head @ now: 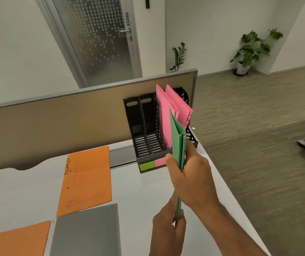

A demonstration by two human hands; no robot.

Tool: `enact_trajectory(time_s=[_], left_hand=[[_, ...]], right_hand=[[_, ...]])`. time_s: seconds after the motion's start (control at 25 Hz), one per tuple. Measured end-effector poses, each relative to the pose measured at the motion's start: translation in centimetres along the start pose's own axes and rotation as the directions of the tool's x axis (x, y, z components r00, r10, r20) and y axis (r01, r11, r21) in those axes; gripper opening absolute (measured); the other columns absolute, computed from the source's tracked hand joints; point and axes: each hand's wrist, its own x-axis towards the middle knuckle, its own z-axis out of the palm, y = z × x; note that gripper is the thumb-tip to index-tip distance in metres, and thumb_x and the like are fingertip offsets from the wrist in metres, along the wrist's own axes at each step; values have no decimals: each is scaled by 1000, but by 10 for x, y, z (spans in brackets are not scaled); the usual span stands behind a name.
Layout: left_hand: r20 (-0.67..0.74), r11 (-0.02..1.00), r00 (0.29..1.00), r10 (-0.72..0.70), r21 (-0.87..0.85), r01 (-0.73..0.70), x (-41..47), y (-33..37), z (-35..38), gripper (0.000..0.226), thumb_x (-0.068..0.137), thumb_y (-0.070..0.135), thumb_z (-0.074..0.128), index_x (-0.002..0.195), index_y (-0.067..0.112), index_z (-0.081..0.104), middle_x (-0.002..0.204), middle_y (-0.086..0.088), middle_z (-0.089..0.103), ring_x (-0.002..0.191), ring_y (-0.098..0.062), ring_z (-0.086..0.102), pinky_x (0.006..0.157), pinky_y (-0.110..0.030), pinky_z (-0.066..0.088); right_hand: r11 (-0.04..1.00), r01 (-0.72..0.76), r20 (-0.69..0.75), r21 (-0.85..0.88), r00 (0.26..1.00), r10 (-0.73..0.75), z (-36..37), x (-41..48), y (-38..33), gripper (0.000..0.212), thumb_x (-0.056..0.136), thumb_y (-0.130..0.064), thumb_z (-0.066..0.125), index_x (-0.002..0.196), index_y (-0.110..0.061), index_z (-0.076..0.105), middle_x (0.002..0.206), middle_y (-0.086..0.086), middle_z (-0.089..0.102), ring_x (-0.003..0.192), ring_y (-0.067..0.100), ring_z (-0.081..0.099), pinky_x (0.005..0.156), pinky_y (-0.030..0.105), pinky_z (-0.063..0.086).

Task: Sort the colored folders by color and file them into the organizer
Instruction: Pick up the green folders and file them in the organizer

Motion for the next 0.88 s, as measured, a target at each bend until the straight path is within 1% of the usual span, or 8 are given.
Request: enact_trajectory(time_s=[0.08,0.16,0.2,0.32,0.44,0.56,0.72,0.88], left_hand=[[113,999,993,25,21,-28,4,3,6,49,94,24,65,142,34,66,93,33,70,86,11,66,81,-2,47],[217,998,975,52,28,-59,14,2,11,61,98,25,64,152,49,50,105,51,63,96,15,65,83,0,46],[255,997,964,72,19,-80,20,4,13,65,99,26,62,155,53,43,108,50,63,97,11,66,81,-2,47],[353,992,929,113,8,-124,39,17,23,69,101,33,57,157,62,28,109,27,71,93,-1,65,78,-16,56],[412,983,905,112,85,-160,61,33,37,71,105,43,55,161,60,14,124,19,71,101,-4,65,88,-28,60],[388,976,916,102,139,-168,90,52,56,71,109,43,49,165,50,5,139,10,66,116,-13,64,97,-31,55],[303,986,951,61,129,-105,143,80,81,73,110,32,51,168,40,7,149,8,60,128,-16,63,104,-35,55],[237,991,970,50,111,-78,194,96,94,78,107,22,55,168,36,8,139,3,64,118,-19,66,100,-41,59]], right_hand=[[999,-31,-62,-18,998,29,-20,3,7,30,97,-40,59,121,-24,61,67,-20,53,63,-3,60,47,8,40],[999,-36,-117,-30,993,32,-38,7,10,30,95,-39,57,119,-22,61,67,-23,49,64,-10,59,45,6,39],[999,-31,-140,-40,990,25,-45,9,11,28,94,-38,57,118,-22,60,68,-23,50,65,-11,59,44,7,39],[994,-36,-206,-100,979,15,-62,25,17,21,95,-36,53,109,-21,57,66,-19,51,61,-3,60,42,12,41],[985,-60,-228,-164,974,22,-70,50,27,32,98,-33,47,122,-16,57,68,-12,55,53,7,58,42,18,42],[986,-20,-195,-165,981,-12,-77,81,34,37,99,-28,47,133,-15,54,69,-6,59,52,9,60,40,23,45],[989,91,-187,-117,976,-112,-85,127,40,47,101,-14,53,147,-20,45,70,1,61,49,10,55,39,20,41],[977,197,-167,-79,964,-208,-88,164,44,57,102,-6,53,155,-20,36,107,-3,66,59,7,62,48,17,49]])
